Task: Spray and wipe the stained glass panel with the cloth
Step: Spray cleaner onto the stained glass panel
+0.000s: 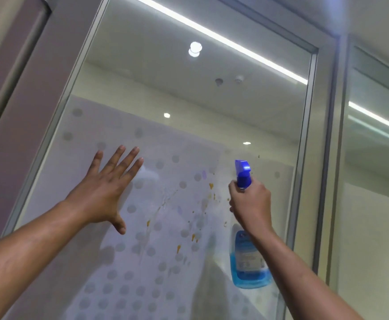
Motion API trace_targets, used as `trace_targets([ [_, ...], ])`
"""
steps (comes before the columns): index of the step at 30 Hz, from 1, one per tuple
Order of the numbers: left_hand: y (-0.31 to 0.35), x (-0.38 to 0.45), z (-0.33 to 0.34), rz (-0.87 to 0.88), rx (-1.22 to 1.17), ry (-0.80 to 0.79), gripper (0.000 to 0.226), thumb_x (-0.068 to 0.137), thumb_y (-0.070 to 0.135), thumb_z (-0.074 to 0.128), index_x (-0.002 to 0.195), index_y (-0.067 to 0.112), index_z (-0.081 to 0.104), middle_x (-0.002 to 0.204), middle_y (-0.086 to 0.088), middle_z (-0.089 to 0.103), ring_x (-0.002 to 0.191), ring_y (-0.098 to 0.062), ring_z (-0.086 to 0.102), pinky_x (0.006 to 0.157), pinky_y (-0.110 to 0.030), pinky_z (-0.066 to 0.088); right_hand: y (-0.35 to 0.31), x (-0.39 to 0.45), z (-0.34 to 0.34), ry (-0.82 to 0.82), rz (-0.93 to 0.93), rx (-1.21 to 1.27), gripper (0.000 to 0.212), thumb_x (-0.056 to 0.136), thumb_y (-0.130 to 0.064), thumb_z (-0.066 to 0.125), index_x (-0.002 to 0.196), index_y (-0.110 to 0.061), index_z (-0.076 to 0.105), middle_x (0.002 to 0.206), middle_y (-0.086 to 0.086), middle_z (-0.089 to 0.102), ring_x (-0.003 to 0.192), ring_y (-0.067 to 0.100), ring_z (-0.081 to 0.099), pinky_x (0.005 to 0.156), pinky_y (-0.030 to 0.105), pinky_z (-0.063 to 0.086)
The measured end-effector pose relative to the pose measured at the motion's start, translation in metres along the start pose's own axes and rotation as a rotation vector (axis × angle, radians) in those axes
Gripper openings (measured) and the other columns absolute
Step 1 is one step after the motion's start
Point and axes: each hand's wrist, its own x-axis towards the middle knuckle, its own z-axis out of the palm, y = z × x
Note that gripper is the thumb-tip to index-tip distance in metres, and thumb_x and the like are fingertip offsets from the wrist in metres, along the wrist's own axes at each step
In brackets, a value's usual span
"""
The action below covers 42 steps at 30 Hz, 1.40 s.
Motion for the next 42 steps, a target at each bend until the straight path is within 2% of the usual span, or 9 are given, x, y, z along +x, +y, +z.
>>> trace_targets([
  [5, 0.003, 0.000, -0.003, 0.001, -0.003, -0.006, 0.185, 0.039, 0.095, 0.079, 0.154, 0.026, -0.048, 0.161, 0.002, -0.059, 0.148, -0.024, -0.057, 0.129, -0.064, -0.020, 0.007, 0.015, -0.016, 0.091, 0.056, 0.003, 0.019, 0.091, -0.028, 0.060, 0.081, -0.012, 0.060, 0.072, 0.014, 0.072, 0.067, 0.037, 0.073, 0.070, 0.052, 0.063],
  [11, 0.001, 0.000, 0.000, 0.009, -0.005, 0.009, 0.186, 0.037, 0.095, 0.079, 0.156, 0.026, -0.045, 0.163, 0.003, -0.057, 0.149, -0.023, -0.055, 0.129, -0.065, -0.019, 0.021, 0.012, -0.025, 0.117, 0.133, 0.003, 0.020, 0.092, -0.023, 0.058, 0.082, -0.005, 0.060, 0.073, 0.022, 0.073, 0.067, 0.040, 0.074, 0.064, 0.049, 0.061],
  [14, 0.000, 0.001, 0.001, 0.008, 0.005, 0.011, 0.186, 0.036, 0.096, 0.078, 0.157, 0.026, -0.045, 0.163, 0.002, -0.057, 0.150, -0.024, -0.055, 0.129, -0.065, -0.018, 0.027, 0.000, -0.022, 0.107, 0.150, 0.008, 0.020, 0.092, -0.023, 0.059, 0.082, -0.006, 0.062, 0.071, 0.019, 0.073, 0.066, 0.037, 0.075, 0.062, 0.047, 0.061],
  [18, 0.000, 0.002, 0.002, 0.011, 0.007, 0.013, 0.186, 0.036, 0.096, 0.078, 0.157, 0.027, -0.044, 0.163, 0.003, -0.056, 0.150, -0.023, -0.055, 0.128, -0.065, -0.018, 0.028, -0.031, -0.004, 0.030, 0.120, -0.006, 0.019, 0.091, -0.025, 0.061, 0.076, -0.014, 0.060, 0.066, 0.011, 0.071, 0.063, 0.035, 0.073, 0.064, 0.047, 0.062],
  [21, 0.000, 0.003, 0.003, 0.015, 0.001, 0.019, 0.186, 0.035, 0.096, 0.079, 0.158, 0.027, -0.043, 0.164, 0.004, -0.055, 0.151, -0.022, -0.054, 0.129, -0.064, -0.018, 0.020, -0.054, 0.013, -0.064, 0.052, 0.033, 0.016, 0.092, -0.031, 0.064, 0.081, -0.021, 0.059, 0.070, 0.006, 0.070, 0.064, 0.031, 0.072, 0.066, 0.050, 0.063],
  [26, 0.000, 0.004, 0.004, 0.011, 0.011, 0.033, 0.187, 0.033, 0.097, 0.078, 0.159, 0.027, -0.042, 0.165, 0.004, -0.054, 0.152, -0.023, -0.052, 0.129, -0.065, -0.017, 0.010, -0.073, 0.032, -0.199, -0.006, 0.017, 0.020, 0.088, -0.043, 0.055, 0.075, -0.029, 0.050, 0.064, 0.002, 0.064, 0.060, 0.031, 0.069, 0.061, 0.050, 0.061],
  [33, -0.001, 0.004, 0.005, 0.017, 0.019, 0.034, 0.186, 0.033, 0.098, 0.076, 0.160, 0.027, -0.040, 0.166, 0.004, -0.053, 0.154, -0.024, -0.050, 0.130, -0.066, -0.016, 0.032, -0.050, 0.010, -0.005, 0.057, 0.039, 0.014, 0.094, -0.029, 0.064, 0.082, -0.023, 0.059, 0.068, 0.005, 0.070, 0.062, 0.028, 0.072, 0.066, 0.048, 0.062],
  [36, -0.001, 0.004, 0.005, 0.014, 0.023, 0.032, 0.186, 0.034, 0.099, 0.075, 0.159, 0.027, -0.041, 0.166, 0.003, -0.053, 0.153, -0.024, -0.051, 0.129, -0.065, -0.017, 0.048, -0.039, -0.006, 0.060, 0.126, 0.058, 0.018, 0.093, -0.022, 0.061, 0.077, -0.012, 0.058, 0.060, 0.007, 0.068, 0.052, 0.023, 0.069, 0.053, 0.036, 0.055],
  [42, 0.001, 0.004, 0.003, 0.015, 0.008, 0.032, 0.186, 0.034, 0.098, 0.077, 0.159, 0.028, -0.041, 0.166, 0.004, -0.053, 0.153, -0.023, -0.051, 0.130, -0.065, -0.017, 0.053, -0.035, -0.007, 0.013, 0.111, 0.058, 0.016, 0.095, -0.020, 0.061, 0.083, -0.011, 0.059, 0.063, 0.009, 0.069, 0.054, 0.025, 0.069, 0.048, 0.030, 0.055],
])
